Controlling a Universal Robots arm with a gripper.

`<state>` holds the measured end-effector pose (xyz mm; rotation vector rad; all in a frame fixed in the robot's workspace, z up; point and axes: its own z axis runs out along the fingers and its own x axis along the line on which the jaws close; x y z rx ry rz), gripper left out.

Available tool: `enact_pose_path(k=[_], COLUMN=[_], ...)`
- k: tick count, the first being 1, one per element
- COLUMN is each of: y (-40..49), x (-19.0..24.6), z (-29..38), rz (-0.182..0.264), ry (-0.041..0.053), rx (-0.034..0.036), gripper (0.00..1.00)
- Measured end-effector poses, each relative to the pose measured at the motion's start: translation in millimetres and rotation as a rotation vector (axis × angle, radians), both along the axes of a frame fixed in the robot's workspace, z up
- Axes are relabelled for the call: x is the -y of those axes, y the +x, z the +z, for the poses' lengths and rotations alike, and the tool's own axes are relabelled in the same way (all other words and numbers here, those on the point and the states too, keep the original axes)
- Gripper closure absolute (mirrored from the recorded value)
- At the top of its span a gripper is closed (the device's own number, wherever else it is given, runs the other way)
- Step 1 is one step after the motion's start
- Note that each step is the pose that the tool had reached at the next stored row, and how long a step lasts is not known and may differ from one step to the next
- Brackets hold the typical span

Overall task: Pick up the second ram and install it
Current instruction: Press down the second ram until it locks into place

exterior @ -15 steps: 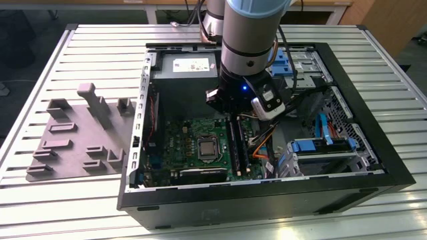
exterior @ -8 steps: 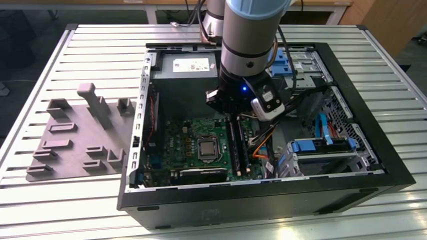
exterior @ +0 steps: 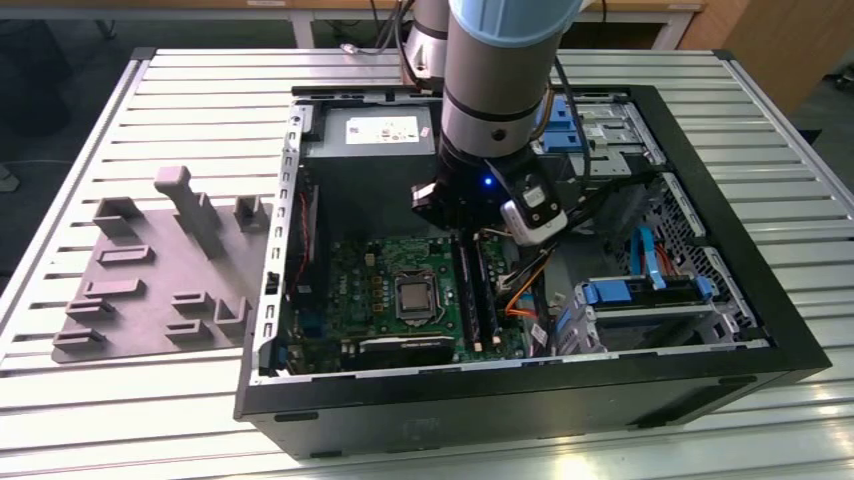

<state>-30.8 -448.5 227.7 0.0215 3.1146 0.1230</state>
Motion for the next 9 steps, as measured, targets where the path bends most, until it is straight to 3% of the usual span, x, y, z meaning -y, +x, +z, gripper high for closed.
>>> enact_pose_path(k=[9], y=[0.0], x=[0.0], z=[-2.5], rz=[0.0], ry=[0.0], rx=[0.0], gripper=[0.89])
